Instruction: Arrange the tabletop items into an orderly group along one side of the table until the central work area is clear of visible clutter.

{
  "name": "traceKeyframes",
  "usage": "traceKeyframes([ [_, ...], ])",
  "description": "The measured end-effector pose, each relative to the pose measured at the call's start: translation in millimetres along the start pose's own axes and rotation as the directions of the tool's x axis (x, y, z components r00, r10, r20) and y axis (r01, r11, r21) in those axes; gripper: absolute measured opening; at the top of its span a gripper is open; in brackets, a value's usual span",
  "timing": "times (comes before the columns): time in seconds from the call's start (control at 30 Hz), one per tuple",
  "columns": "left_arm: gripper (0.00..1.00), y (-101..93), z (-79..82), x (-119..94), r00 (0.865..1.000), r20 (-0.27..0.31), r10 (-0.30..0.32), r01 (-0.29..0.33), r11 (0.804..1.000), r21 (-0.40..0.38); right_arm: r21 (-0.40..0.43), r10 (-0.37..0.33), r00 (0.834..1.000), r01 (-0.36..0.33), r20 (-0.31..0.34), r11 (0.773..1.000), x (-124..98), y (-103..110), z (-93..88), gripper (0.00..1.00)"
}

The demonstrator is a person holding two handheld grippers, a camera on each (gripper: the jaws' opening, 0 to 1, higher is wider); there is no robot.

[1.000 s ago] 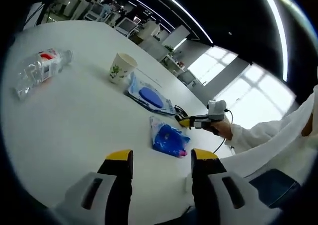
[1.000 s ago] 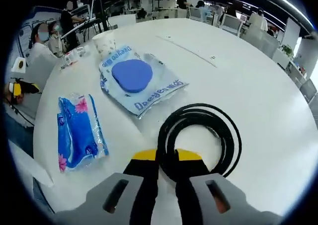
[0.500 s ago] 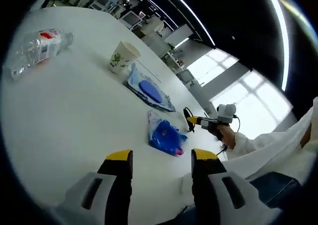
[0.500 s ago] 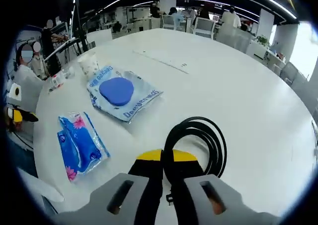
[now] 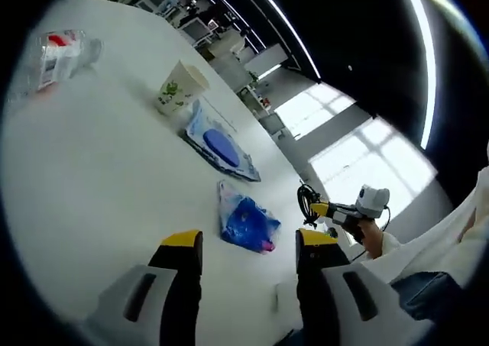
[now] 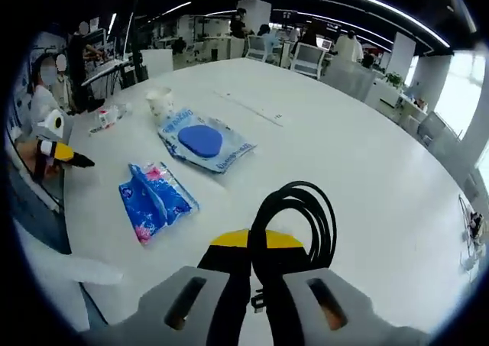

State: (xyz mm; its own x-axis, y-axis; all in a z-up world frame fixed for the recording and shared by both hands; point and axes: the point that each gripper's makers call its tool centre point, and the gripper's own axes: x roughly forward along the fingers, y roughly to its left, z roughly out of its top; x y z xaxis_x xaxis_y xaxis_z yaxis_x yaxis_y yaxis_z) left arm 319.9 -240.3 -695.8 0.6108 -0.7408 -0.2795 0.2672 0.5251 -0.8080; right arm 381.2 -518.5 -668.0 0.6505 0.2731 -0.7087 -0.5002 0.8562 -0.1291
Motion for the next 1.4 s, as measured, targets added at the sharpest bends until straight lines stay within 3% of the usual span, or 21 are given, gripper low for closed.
traceKeyframes([
  [0.23,0.48,-11.1,-16.9,12.9,0.993,-0.094,-0.064,0.069,0.996,0.048,-0.007,0.026,0.999,-0.027,-0.044,1.000,-10.1,31.0,-25.7,0.01],
  [0.43,0.48,-19.0,-27.8,19.6,0.983,-0.151,-0.104,0.116,0.991,0.069,0.044,0.051,0.997,-0.049,-0.063,0.998,-7.3,48.9,-41.1,0.01],
  [0.73,0.39,-23.3,-10.9,29.6,0.984,-0.121,-0.133,0.140,0.989,0.051,0.118,0.107,0.991,-0.098,-0.076,0.988,12.8,66.6,-54.3,0.02],
  [0.93,0.39,-22.6,-16.7,26.8,0.982,-0.144,-0.124,0.133,0.990,0.051,0.107,0.164,0.983,-0.154,-0.083,0.982,23.0,80.1,-58.5,0.02],
  [1.03,0.39,-22.0,-14.7,24.1,0.984,-0.135,-0.118,0.126,0.991,0.052,0.150,0.187,0.979,-0.173,-0.086,0.974,31.8,85.1,-63.8,0.02],
  [1.23,0.40,-19.8,-12.9,23.0,0.988,-0.114,-0.103,0.109,0.993,0.051,0.143,0.212,0.973,-0.198,-0.095,0.970,40.4,91.6,-70.9,0.02],
  [1.4,0.39,-20.8,-16.4,25.0,0.987,-0.135,-0.089,0.104,0.989,0.101,0.155,0.224,0.971,-0.209,-0.087,0.966,42.9,92.1,-73.2,0.02],
])
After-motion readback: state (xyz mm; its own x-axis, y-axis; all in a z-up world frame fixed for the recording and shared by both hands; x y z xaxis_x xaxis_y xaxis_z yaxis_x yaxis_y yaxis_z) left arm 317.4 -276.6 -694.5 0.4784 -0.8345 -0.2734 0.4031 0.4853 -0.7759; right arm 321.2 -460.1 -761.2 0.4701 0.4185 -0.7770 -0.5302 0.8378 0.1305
